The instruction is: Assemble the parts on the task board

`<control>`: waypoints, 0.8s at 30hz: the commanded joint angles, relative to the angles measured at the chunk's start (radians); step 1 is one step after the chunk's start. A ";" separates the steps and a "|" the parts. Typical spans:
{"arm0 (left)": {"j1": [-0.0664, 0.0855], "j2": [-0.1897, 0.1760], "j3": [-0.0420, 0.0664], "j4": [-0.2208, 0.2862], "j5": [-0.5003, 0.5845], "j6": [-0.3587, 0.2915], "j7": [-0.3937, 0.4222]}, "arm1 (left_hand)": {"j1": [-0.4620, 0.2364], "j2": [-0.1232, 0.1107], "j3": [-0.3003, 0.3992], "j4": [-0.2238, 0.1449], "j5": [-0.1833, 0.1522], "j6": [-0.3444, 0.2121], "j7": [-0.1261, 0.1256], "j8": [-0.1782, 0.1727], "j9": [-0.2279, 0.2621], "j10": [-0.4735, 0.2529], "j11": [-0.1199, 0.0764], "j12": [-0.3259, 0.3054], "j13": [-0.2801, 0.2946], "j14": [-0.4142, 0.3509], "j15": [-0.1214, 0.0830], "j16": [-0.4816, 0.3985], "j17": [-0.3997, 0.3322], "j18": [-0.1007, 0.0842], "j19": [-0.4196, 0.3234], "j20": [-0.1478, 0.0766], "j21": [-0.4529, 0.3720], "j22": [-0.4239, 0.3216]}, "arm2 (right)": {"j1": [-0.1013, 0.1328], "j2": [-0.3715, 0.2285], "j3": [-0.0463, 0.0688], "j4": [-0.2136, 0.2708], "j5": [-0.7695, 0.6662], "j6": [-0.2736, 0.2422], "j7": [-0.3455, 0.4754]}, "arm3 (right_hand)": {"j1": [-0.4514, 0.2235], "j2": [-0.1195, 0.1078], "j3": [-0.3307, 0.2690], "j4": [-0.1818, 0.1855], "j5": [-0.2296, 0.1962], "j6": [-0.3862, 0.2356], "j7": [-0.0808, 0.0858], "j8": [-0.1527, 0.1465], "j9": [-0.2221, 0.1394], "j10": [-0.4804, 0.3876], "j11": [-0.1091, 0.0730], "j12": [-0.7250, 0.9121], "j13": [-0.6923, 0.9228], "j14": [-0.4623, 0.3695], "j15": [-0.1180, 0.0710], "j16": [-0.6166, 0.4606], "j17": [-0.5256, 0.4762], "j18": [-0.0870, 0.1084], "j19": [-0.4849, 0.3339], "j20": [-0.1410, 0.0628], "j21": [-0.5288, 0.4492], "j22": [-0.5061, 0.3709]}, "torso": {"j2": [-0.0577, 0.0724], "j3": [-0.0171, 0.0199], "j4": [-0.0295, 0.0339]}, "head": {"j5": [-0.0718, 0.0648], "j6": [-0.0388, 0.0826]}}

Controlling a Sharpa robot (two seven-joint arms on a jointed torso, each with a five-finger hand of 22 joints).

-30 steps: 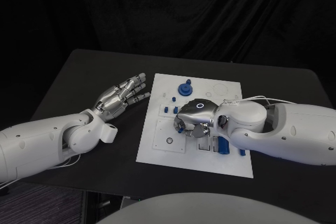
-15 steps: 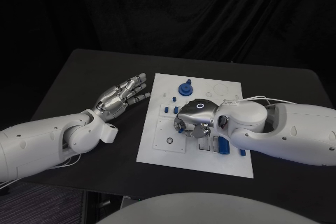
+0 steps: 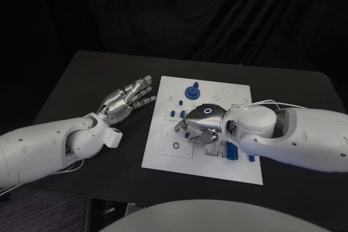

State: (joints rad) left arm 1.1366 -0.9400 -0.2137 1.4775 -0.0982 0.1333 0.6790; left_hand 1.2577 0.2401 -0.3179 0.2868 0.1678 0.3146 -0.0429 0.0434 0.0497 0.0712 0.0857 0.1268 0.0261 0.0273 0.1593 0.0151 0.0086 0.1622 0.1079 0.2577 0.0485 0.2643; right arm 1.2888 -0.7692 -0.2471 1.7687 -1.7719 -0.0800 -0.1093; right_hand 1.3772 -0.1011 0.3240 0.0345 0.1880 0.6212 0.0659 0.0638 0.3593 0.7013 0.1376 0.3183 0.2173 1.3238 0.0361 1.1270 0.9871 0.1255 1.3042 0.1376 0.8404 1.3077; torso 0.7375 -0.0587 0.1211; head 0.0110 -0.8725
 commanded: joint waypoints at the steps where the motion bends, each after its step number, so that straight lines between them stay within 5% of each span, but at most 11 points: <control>1: -0.002 0.001 0.001 0.000 0.005 0.010 0.066 | 0.012 -0.002 0.006 0.000 0.006 -0.006 0.002 -0.004 0.000 -0.002 0.004 -0.003 -0.001 0.000 0.008 0.000 0.000 0.011 0.002 0.008 0.004 -0.001 | -0.003 -0.006 0.000 0.000 -0.007 -0.025 0.006 | -0.002 0.008 -0.014 0.002 -0.009 -0.011 -0.003 0.001 -0.015 -0.025 0.004 0.006 0.002 -0.009 0.000 -0.002 -0.005 0.007 -0.010 0.000 -0.008 0.078 | 0.000 -0.0005 0.0001 | 0.002 0.000; 8: -0.003 -0.001 0.001 0.001 0.005 0.006 0.066 | 0.018 -0.003 0.008 -0.001 0.011 -0.003 0.003 -0.004 0.000 -0.003 0.005 -0.003 -0.001 0.000 0.009 0.000 0.000 0.011 0.002 0.009 0.005 -0.003 | 0.004 -0.063 0.000 0.026 -0.004 -0.128 0.006 | 0.010 0.013 -0.037 0.004 0.002 0.022 -0.003 0.012 -0.027 -0.064 0.006 0.025 0.005 -0.008 -0.003 0.010 -0.001 0.006 -0.005 -0.002 -0.006 0.082 | -0.001 -0.0004 0.0010 | 0.003 0.000; 9: -0.003 -0.002 0.001 0.001 0.005 0.006 0.066 | 0.018 -0.003 0.007 0.000 0.011 -0.002 0.003 -0.003 0.000 -0.002 0.005 -0.003 0.000 0.000 0.009 0.000 0.000 0.011 0.002 0.009 0.004 -0.003 | 0.010 -0.074 0.000 0.032 0.005 -0.139 0.003 | 0.012 0.015 -0.041 0.005 0.017 0.036 0.000 0.017 -0.030 -0.064 0.005 0.034 0.006 0.007 -0.003 0.031 0.021 0.002 0.007 -0.003 0.018 0.088 | -0.001 -0.0004 0.0009 | 0.002 0.000; 11: -0.003 -0.002 0.001 0.001 0.005 0.006 0.067 | 0.015 -0.003 0.005 0.004 0.008 0.000 0.003 -0.003 0.001 -0.002 0.005 -0.002 0.000 0.000 0.008 0.000 0.000 0.011 0.002 0.008 0.004 -0.004 | 0.026 -0.092 0.000 0.041 0.039 -0.148 -0.005 | 0.016 0.021 -0.046 0.006 0.071 0.071 0.006 0.028 -0.037 -0.044 0.001 0.059 0.009 0.104 0.003 0.176 0.185 -0.032 0.097 -0.001 0.219 0.141 | -0.001 -0.0001 0.0006 | 0.000 0.000; 14: -0.003 -0.002 0.001 0.001 0.005 0.006 0.070 | -0.002 -0.002 -0.003 0.005 -0.015 0.000 0.003 -0.003 0.001 -0.002 0.005 -0.002 0.000 -0.001 0.008 0.000 0.000 0.011 0.002 0.008 0.005 -0.006 | 0.065 -0.129 0.000 0.056 0.109 -0.138 -0.031 | 0.010 0.026 -0.050 0.011 0.089 0.107 0.032 0.037 -0.045 -0.034 0.008 0.071 0.003 0.119 0.018 0.211 0.214 -0.038 0.116 0.010 0.259 0.147 | -0.001 0.0002 0.0008 | -0.007 0.000; 20: -0.003 -0.002 0.001 0.004 0.005 0.001 0.073 | -0.016 -0.001 -0.010 0.005 -0.036 0.005 0.008 -0.002 0.002 0.000 0.006 0.000 0.000 -0.006 -0.001 -0.003 -0.001 0.012 -0.006 0.003 0.001 -0.020 | 0.125 -0.208 0.000 0.070 0.173 -0.094 -0.090 | -0.036 0.031 -0.076 0.047 0.054 0.137 0.024 0.032 -0.069 0.000 0.008 0.077 -0.016 0.131 0.021 0.239 0.237 -0.044 0.132 0.017 0.314 0.157 | -0.003 0.0008 0.0003 | -0.014 0.000; 24: -0.003 -0.001 0.001 0.004 0.005 -0.002 0.072 | -0.017 0.000 -0.010 0.005 -0.034 0.012 0.015 -0.001 0.004 0.000 0.007 0.001 0.000 -0.007 -0.003 -0.003 -0.001 0.013 -0.008 0.001 0.000 -0.023 | 0.141 -0.257 0.000 0.063 0.187 -0.074 -0.115 | -0.039 0.032 -0.080 0.053 0.078 0.152 0.016 0.029 -0.083 0.017 0.006 0.071 -0.030 0.132 0.020 0.242 0.234 -0.044 0.132 0.017 0.321 0.156 | -0.002 0.0018 0.0010 | -0.019 0.000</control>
State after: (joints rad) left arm 1.1349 -0.9424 -0.2137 1.4783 -0.0979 0.1317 0.6791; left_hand 1.2483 0.2387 -0.3239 0.2924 0.1341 0.3247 -0.0328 0.0434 0.0518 0.0713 0.0857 0.1267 0.0261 0.0272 0.1592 0.0151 0.0086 0.1622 0.1075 0.2573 0.0485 0.2418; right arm 1.4285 -1.0231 -0.2467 1.8320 -1.6339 -0.1713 -0.1619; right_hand 1.3417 -0.0682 0.2443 0.0842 0.2626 0.7666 0.0836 0.0969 0.2773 0.7132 0.1446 0.3922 0.1881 1.4521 0.0563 1.3667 1.2228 0.0931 1.4332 0.1554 1.1586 1.3075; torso 0.7354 -0.0579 0.1217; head -0.0063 -0.8725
